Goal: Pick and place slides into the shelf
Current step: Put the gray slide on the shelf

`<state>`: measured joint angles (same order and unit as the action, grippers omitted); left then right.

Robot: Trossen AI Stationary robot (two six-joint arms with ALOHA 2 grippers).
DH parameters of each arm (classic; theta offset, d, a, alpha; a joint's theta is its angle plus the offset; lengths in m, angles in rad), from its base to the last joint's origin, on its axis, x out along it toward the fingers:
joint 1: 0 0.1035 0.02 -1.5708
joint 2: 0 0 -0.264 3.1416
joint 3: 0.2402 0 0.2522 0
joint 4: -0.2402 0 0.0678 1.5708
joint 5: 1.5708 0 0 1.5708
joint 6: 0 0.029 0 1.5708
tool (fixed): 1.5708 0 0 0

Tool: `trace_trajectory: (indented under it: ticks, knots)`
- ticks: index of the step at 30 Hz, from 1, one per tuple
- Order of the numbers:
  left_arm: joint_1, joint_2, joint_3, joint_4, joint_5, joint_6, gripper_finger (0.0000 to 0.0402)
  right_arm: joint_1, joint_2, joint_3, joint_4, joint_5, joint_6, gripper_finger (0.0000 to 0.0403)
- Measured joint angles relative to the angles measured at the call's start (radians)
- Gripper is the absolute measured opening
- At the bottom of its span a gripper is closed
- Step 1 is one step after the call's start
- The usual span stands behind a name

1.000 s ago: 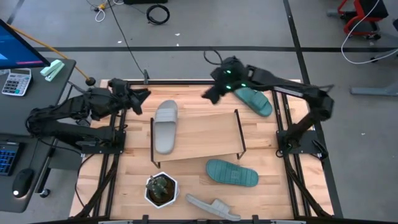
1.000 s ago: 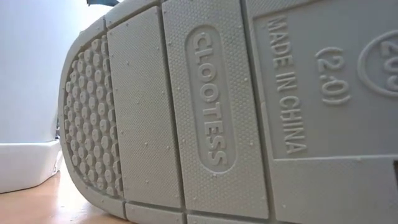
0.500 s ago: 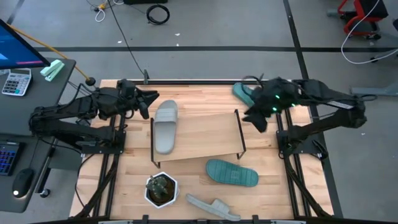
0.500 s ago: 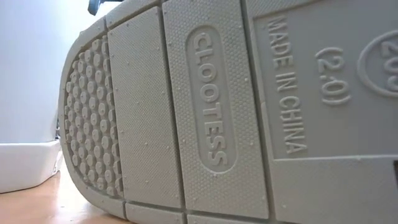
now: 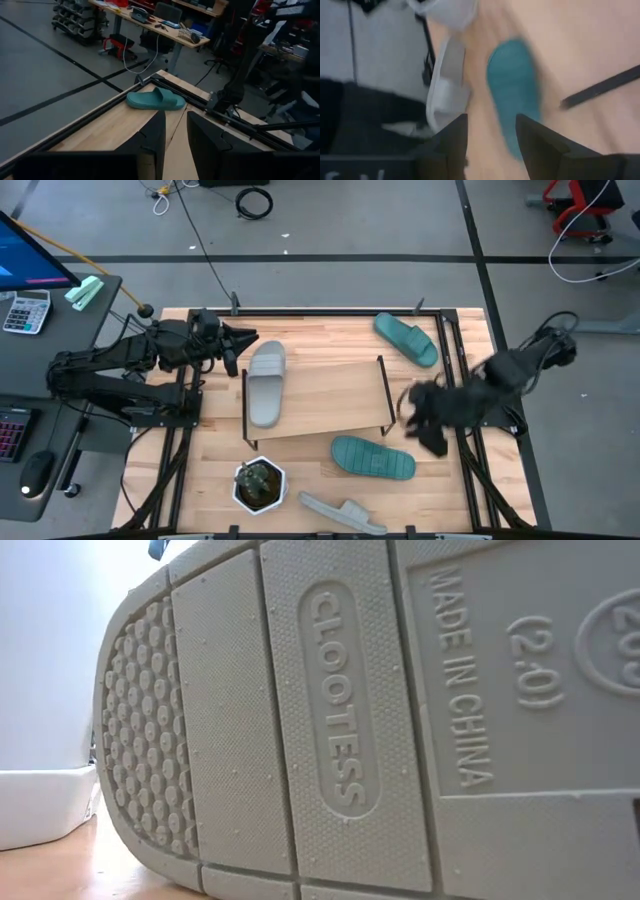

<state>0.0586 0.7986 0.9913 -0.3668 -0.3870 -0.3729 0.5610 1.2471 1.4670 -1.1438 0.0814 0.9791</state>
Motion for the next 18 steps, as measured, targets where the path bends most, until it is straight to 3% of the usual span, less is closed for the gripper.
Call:
trace_trajectory:
  ticks: [5,10,13,18]
  knots:
    - [0.0,0.0,0.0,0.0,0.0,0.003,0.0088,0.168,0.133,0.0,0.041,0.003,0.157,0.0172]
    - [0.0,0.0,0.0,0.0,0.026,0.003,0.0087,0.298,0.228,0.0,0.193,0.09,0.317,0.0164]
    - [0.0,0.0,0.0,-0.001,0.027,-0.001,0.0083,0.358,0.276,0.0,0.258,0.147,0.377,0.0161]
    - [0.0,0.0,0.0,0.004,0.027,-0.008,0.0078,0.451,0.372,0.0,0.353,0.155,0.438,0.0166]
